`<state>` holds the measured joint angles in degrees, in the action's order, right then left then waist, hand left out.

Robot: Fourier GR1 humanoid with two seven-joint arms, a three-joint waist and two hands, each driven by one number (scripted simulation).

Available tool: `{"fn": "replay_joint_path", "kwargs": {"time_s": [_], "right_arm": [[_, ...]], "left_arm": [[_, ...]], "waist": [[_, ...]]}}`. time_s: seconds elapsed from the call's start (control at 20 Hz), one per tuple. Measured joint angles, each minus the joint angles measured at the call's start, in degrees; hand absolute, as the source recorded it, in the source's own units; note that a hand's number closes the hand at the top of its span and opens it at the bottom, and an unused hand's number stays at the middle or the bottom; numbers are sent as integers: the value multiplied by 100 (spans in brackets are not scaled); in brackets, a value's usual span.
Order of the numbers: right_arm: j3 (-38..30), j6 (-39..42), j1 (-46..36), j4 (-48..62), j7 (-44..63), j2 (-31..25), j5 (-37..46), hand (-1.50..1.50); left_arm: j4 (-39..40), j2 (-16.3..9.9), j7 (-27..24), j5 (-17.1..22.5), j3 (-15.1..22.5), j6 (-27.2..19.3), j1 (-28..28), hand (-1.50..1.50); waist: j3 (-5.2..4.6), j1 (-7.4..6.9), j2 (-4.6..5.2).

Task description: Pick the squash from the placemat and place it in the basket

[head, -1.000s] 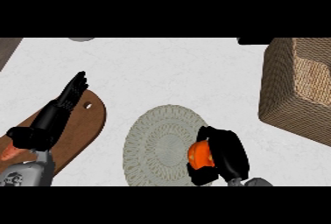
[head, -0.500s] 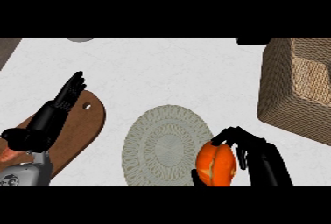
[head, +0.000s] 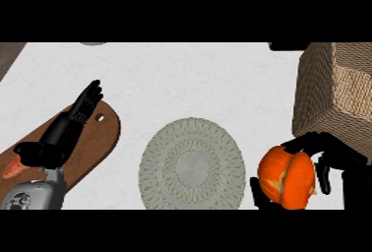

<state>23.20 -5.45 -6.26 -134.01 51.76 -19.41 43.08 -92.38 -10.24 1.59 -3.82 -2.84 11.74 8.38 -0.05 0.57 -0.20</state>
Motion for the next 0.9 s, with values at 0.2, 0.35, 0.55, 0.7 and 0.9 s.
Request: {"fn": "replay_joint_path", "kwargs": {"time_s": [0.2,0.35,0.55,0.7,0.9], "right_arm": [[-611,507,-648,25,438,-64,-28,150],[-1182,704,-1128,191,496,-62,-170,150],[-1992,861,-1836,692,495,-180,-616,150],[-2482,866,-2225,1203,375,-286,-762,150],[-3151,597,-2556,1915,-12,-425,-871,150]], "left_arm": [[126,-8,-56,-5,-29,35,92,0],[82,14,-148,-37,-9,52,-19,0],[131,-13,-93,-2,-43,120,58,0],[182,-1,-71,-7,-62,117,126,0],[205,-25,-50,-7,-102,126,195,0]], "waist": [[0,-23,8],[0,-50,12],[2,-70,18],[2,-78,22],[4,-89,27]]}}
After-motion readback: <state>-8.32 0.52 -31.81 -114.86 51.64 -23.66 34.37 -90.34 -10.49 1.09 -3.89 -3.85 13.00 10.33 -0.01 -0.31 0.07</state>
